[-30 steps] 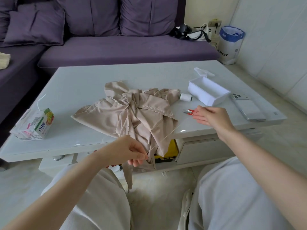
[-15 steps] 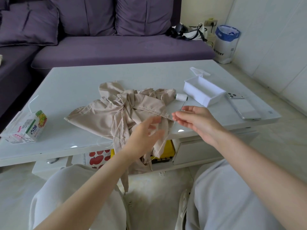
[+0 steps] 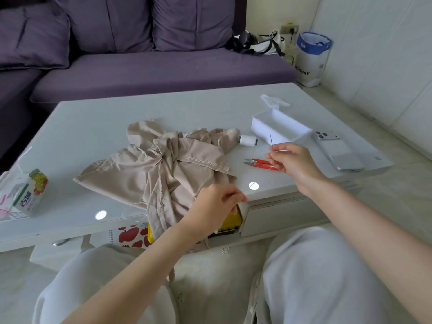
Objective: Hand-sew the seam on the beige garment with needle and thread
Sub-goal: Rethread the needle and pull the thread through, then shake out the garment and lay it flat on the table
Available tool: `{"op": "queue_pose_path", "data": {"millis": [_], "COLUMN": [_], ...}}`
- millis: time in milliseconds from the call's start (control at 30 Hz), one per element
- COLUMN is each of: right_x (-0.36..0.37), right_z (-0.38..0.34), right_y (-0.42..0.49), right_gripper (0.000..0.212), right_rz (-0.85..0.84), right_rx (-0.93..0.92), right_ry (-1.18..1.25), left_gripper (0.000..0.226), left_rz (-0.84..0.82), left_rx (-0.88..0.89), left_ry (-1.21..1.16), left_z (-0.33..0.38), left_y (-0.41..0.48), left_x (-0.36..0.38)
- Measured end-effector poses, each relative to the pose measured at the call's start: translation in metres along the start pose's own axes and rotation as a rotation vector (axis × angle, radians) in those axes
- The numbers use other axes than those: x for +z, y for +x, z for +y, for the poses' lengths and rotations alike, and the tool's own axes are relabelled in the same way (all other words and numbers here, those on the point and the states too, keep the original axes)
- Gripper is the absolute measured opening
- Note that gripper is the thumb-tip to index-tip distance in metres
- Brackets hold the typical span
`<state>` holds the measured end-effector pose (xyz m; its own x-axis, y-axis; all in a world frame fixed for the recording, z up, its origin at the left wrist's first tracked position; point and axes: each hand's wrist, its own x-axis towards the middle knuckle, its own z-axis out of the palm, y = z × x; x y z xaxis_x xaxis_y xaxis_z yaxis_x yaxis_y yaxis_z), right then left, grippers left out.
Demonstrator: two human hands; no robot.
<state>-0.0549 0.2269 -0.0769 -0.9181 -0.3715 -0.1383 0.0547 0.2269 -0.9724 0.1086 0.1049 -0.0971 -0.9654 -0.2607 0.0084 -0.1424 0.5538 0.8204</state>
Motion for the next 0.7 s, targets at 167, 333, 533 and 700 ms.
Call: {"op": "queue_pose_path", "data": {"millis": [167, 333, 533, 700], "right_x": [0.004, 0.010, 0.013, 0.019], "right_z": [0.011, 0.027, 0.049, 0.054], "right_y": [0.041, 0.078, 0.096, 0.095], "right_gripper": [0.012, 0.013, 0.022, 0.023], "right_rz": [0.049, 0.072, 0.041, 0.054], "right_rx": [-0.111, -0.211, -0.219, -0.260], "right_ry": [-0.245, -0.538, -0.754, -0.811], "left_gripper": [0.019, 0.024, 0.034, 0.035], "left_rz": [0.035, 0.120, 0.110, -0.013], "left_rx": [0.048, 0.127, 0.073, 0.017], "left_ry": [0.142, 0.422, 0.681, 0.630], "left_z": [-0.006, -0.017, -0.046, -0.055], "left_y": [0.028, 0.057, 0.072, 0.071], "left_x": [-0.003, -0.007, -0.020, -0.021]}}
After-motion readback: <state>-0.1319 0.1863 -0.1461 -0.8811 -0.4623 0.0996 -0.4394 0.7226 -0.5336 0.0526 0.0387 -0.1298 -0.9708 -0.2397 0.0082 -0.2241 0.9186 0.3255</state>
